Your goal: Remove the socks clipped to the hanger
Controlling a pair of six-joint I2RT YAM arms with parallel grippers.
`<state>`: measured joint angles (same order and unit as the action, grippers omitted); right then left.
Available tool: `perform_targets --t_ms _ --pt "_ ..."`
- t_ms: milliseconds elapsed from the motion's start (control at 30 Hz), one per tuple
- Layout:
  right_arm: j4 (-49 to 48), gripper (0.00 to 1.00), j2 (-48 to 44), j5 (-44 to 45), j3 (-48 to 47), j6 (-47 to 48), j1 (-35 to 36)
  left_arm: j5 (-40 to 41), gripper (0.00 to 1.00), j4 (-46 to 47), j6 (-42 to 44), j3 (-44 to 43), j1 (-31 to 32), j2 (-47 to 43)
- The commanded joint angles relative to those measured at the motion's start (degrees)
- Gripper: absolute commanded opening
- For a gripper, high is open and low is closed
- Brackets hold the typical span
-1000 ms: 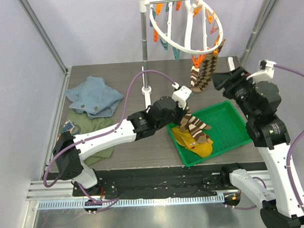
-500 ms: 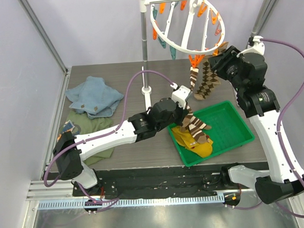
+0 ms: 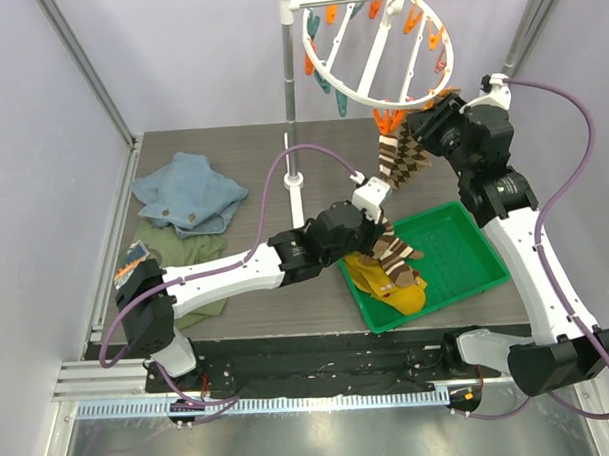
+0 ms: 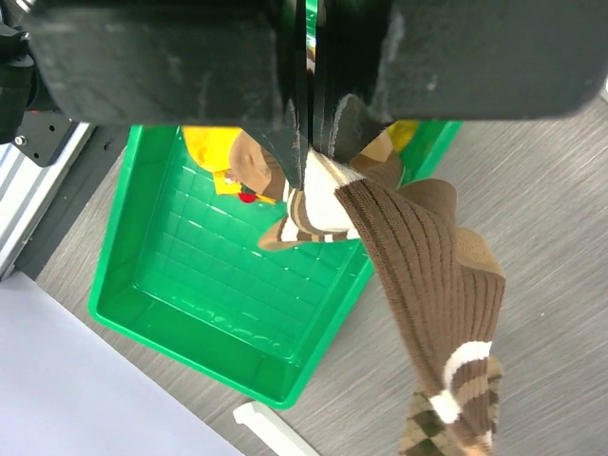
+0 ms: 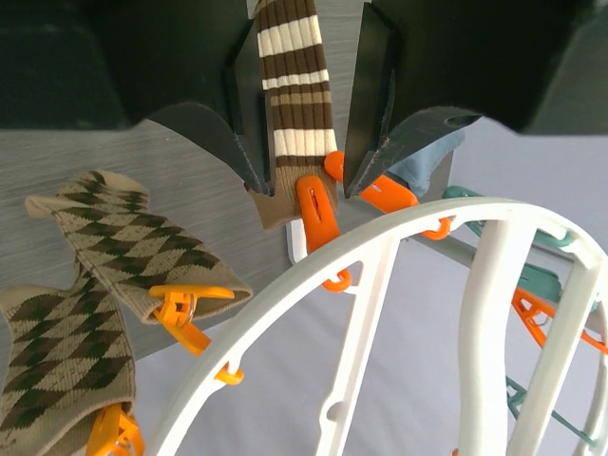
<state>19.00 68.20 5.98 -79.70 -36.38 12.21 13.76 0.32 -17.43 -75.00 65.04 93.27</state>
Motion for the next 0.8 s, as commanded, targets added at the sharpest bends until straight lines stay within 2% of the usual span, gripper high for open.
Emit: perform_targets --t_ms 0,67,100,233,300,400,567,633,667,767 --pt "-5.2 0.43 0.61 -2.89 1.56 -1.15 0.19 0.22 0.0 4.34 0.2 -3.39 0.62 0.59" --pt "-6.08 0.43 0.96 -4.39 2.0 -0.54 0.19 -0.66 0.0 4.6 0.47 -3.75 0.71 0.94" --pt "-7.04 0.44 1.23 -7.96 2.18 0.08 0.27 -1.01 0.0 4.6 0.56 -4.1 0.79 0.94" --pt "-8.02 0.52 0.88 -12.74 2.62 4.47 0.27 -4.35 0.0 3.47 0.21 -3.92 0.79 -0.19" --pt "-5.93 0.54 0.27 -14.32 1.93 7.02 -0.86 -8.65 0.0 1.36 -0.5 -4.01 0.53 -0.9" --pt "-4.68 0.58 -2.02 -20.99 1.13 9.13 -5.69 -11.73 0.0 -1.8 -1.55 -2.08 0.01 -4.06" --pt "-5.46 0.59 -1.41 -37.07 1.56 9.31 -11.5 -21.48 0.0 -3.82 -7.78 0.73 -5.52 -11.43" --pt "-7.3 0.6 -0.8 -42.42 2.79 8.61 -13.07 -24.3 0.0 -4.97 -8.49 0.56 -7.19 -13.02" --pt "-10.8 0.61 -0.79 -47.06 4.54 8.0 -13.35 -24.91 0.0 -6.19 -8.67 0.47 -7.64 -14.51" --pt "-19.92 0.65 -1.93 -52.36 8.58 3.7 -13.61 -26.41 0.0 -8.13 -9.2 -0.06 -8.61 -16.28"
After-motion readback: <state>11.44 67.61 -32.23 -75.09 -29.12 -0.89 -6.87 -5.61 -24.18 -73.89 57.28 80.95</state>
